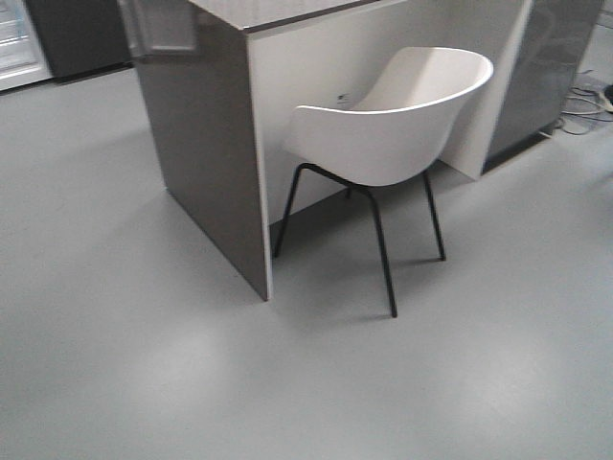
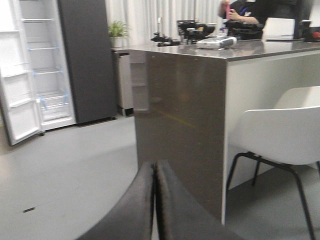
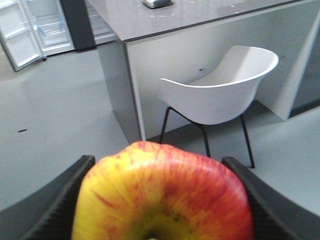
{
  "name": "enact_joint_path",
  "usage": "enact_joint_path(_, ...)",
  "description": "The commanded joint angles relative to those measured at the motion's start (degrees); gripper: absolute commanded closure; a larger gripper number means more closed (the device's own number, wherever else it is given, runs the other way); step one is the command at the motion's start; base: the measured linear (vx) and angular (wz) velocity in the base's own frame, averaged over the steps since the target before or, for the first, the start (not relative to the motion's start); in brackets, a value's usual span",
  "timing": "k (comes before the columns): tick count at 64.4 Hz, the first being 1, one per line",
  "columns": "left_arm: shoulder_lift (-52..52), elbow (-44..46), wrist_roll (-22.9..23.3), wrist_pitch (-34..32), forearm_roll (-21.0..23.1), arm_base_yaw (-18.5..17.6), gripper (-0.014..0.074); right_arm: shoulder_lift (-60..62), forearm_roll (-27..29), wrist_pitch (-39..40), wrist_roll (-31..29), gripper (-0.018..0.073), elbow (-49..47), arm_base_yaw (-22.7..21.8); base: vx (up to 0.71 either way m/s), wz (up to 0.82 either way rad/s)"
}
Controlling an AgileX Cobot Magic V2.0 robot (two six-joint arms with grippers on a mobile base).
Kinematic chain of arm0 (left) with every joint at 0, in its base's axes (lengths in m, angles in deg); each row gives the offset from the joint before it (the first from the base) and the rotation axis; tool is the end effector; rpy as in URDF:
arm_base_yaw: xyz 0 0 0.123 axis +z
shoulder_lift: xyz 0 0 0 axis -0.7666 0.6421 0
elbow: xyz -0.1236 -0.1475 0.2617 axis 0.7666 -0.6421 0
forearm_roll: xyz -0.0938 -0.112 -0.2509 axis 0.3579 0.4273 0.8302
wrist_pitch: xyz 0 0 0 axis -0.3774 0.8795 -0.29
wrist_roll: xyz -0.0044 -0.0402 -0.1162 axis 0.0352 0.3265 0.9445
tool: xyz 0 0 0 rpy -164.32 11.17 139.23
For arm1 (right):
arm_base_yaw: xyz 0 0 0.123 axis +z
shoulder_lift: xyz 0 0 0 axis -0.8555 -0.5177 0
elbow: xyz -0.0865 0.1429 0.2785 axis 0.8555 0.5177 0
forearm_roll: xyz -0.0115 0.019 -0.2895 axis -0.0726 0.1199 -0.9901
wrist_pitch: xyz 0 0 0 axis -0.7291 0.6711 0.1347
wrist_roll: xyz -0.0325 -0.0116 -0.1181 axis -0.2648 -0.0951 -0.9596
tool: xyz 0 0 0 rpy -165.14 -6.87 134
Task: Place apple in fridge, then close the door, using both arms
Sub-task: 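Drive the base away from the counter holding the apple in the right gripper, then drive toward the open white refrigerator carrying the apple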
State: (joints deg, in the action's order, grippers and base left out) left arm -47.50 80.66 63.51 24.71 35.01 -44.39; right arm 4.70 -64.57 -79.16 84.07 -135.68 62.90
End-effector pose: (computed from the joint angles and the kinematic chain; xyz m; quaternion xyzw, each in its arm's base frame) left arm 0.0872 0.0081 0.1983 -0.0517 0.7044 0.0148 0.7078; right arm 0.1253 0.0268 0.5543 -0.0573 0.8153 0.0892 0.5693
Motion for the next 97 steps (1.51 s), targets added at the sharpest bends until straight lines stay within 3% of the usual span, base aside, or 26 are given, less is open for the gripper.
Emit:
enact_joint_path(1, -0.8, 1.0, 0.0, -4.2, 0.3, -0.5, 0.0603, -0.1, 0.2, 4.6, -0.5, 0.0568, -1.5, 0.0, -0.03, 0.39)
enact_joint_path(97, -0.8, 1.0, 0.0, -4.2, 0.3, -0.5, 0.0603, -0.1, 0.2, 4.6, -0.5, 0.0568, -1.5, 0.0, 0.04, 0.34)
